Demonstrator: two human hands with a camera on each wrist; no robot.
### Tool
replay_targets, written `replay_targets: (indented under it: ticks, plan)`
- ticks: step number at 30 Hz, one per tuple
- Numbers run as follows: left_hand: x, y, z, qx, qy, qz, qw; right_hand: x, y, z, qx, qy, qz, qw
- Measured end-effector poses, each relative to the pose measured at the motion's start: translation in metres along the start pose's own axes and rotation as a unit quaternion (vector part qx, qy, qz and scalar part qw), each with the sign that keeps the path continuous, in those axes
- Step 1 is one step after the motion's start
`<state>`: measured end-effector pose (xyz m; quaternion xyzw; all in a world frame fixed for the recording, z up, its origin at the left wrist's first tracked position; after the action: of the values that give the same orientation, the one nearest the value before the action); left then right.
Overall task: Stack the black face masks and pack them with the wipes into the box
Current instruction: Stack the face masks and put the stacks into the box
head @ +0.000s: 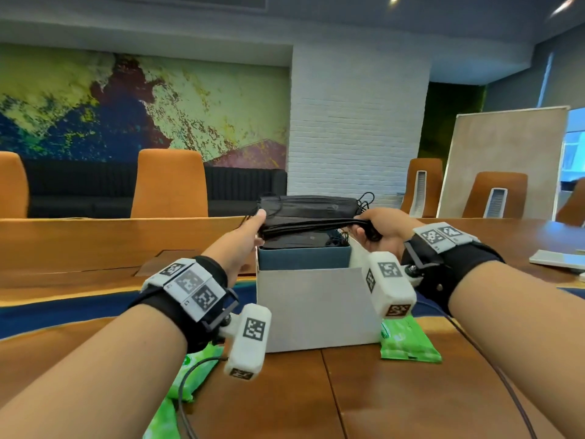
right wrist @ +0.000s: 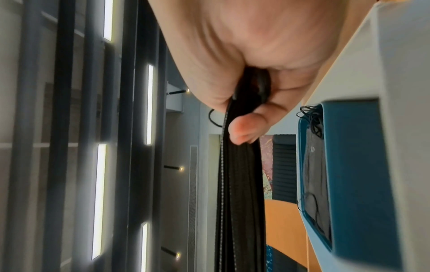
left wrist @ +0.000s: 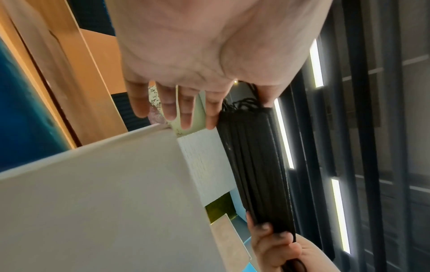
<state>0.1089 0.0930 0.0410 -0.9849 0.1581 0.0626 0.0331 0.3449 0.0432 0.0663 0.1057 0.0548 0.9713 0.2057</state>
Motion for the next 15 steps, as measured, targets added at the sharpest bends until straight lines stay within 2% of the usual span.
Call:
replay_targets:
  ticks: [3, 7, 10, 12, 15]
  plan:
    - [0.007, -0.009, 0.009, -0.026, -0.030, 0.034, 0.999, -0.004, -0.012, 0.011, -0.001, -0.015, 0.004, 1.000]
    - [0.010, -0.019, 0.026, -0.047, -0.057, 0.015, 0.997, -0.009, -0.037, 0.023, -0.013, -0.037, -0.012, 0.999]
    - [0.016, -0.026, 0.045, -0.039, 0.012, 0.036, 0.999, -0.008, -0.065, 0.033, -0.018, -0.032, -0.033, 0.999]
    - [0.016, -0.027, 0.052, -0.029, 0.071, 0.027, 0.997, -0.004, -0.085, 0.039, -0.003, -0.003, -0.034, 0.999]
    - [0.016, -0.028, 0.057, -0.034, 0.084, 0.024, 0.996, 0.006, -0.107, 0.046, -0.006, 0.074, -0.020, 0.997]
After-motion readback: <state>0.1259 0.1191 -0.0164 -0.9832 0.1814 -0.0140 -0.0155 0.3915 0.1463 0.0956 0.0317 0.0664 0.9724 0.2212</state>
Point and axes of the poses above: each hand's wrist, its own y-axis away from the middle knuckle, its own x-axis out of the palm, z = x × y, the point moved 7 cm from there along -y, towards the middle knuckle, and after that the axes turned 1 degree about z, right-handed, at the moved point
